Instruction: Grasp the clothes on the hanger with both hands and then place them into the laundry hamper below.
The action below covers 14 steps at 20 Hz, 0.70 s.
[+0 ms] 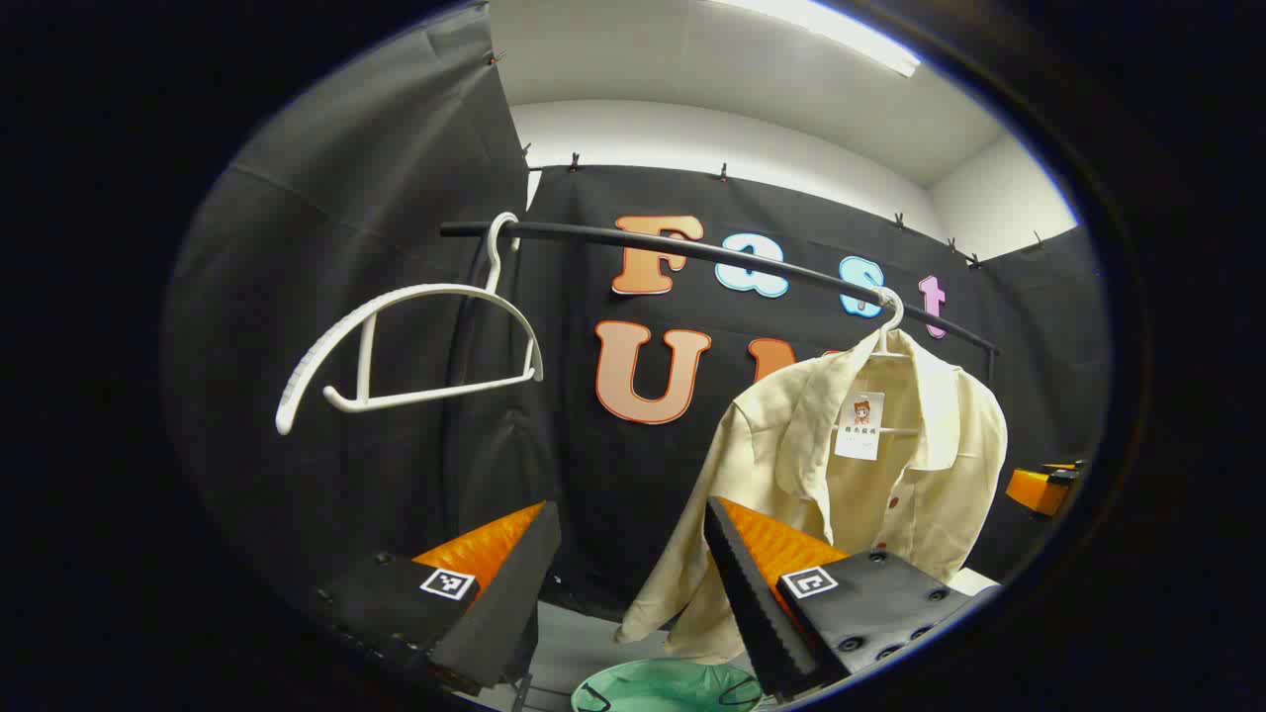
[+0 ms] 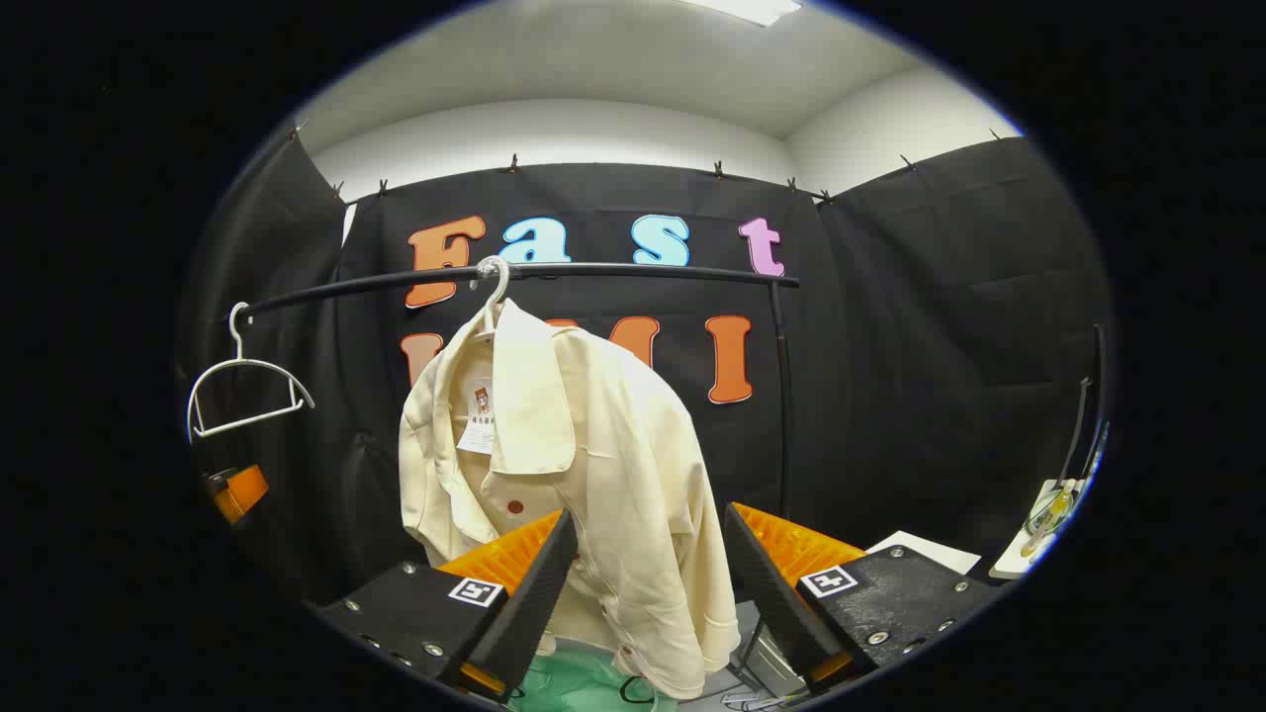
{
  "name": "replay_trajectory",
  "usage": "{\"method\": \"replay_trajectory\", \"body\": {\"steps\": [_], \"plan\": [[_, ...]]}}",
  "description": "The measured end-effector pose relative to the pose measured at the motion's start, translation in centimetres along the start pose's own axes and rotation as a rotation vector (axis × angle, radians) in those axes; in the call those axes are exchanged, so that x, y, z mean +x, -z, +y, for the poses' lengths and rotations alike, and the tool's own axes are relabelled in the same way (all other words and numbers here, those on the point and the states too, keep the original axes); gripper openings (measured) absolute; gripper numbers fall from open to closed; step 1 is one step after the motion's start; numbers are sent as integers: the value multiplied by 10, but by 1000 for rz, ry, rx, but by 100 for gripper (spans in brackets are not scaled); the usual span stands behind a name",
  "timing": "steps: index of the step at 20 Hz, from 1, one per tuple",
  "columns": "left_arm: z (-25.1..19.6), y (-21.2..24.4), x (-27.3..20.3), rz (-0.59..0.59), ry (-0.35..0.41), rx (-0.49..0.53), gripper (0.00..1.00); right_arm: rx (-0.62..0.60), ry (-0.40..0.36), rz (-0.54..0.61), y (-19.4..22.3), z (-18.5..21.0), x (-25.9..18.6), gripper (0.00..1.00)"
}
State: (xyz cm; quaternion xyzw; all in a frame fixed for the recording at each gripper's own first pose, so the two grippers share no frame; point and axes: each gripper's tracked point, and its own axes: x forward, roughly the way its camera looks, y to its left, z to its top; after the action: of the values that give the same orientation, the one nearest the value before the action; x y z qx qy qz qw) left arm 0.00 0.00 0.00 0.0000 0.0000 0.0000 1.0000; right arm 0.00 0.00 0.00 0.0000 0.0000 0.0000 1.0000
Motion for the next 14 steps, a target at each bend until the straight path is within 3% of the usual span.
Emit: {"method": "replay_trajectory", "body": {"steps": [14], "plan": [[1,3,-1,12,8,9,96,4,4,23,7,9,-6,94]]}}
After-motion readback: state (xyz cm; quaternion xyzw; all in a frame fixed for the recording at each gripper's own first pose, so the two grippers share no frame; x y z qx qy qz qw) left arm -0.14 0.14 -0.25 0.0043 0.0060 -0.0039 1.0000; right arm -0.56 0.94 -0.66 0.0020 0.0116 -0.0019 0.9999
